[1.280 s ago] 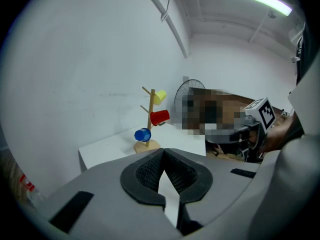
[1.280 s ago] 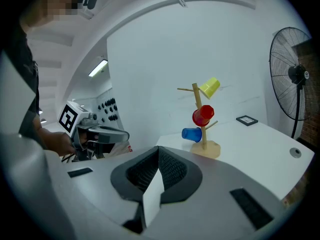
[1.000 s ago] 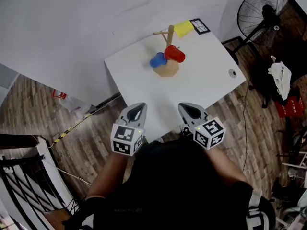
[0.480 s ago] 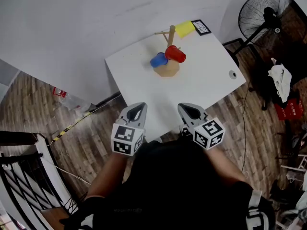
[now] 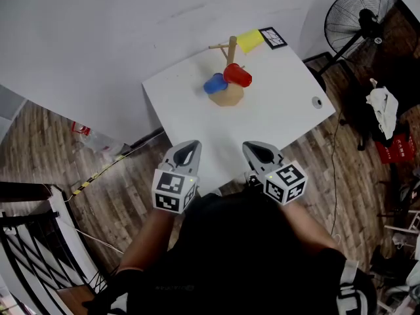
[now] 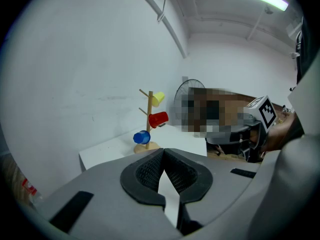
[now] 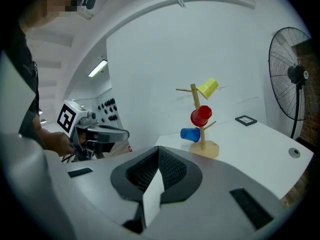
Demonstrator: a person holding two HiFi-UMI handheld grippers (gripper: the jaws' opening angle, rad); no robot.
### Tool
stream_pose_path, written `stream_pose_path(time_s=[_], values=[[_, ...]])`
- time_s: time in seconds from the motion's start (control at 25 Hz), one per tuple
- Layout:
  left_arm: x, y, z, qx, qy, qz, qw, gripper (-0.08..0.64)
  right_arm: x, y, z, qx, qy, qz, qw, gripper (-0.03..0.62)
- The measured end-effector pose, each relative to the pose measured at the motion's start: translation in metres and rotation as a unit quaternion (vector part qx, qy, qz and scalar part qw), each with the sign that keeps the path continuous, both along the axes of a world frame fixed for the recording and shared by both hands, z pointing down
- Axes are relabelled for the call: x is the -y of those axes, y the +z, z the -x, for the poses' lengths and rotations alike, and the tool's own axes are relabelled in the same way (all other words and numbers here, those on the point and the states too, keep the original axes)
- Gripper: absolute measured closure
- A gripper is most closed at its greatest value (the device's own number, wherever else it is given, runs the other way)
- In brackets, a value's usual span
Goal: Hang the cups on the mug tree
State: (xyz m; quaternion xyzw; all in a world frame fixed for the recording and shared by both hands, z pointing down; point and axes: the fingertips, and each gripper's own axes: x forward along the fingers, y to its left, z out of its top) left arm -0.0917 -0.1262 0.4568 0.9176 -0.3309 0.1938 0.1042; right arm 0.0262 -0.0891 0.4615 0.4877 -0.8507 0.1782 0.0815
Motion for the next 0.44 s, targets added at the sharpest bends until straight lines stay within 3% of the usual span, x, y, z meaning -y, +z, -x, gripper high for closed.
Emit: stream_pose_path(time_s=[0.44], values=[[0.004, 0.0006, -0.0006, -0.001, -0.004, 0.0, 1.0, 0.543, 0.0017, 0.0012, -0.0022, 0.001, 0.001, 0.001, 1.0, 0.584]])
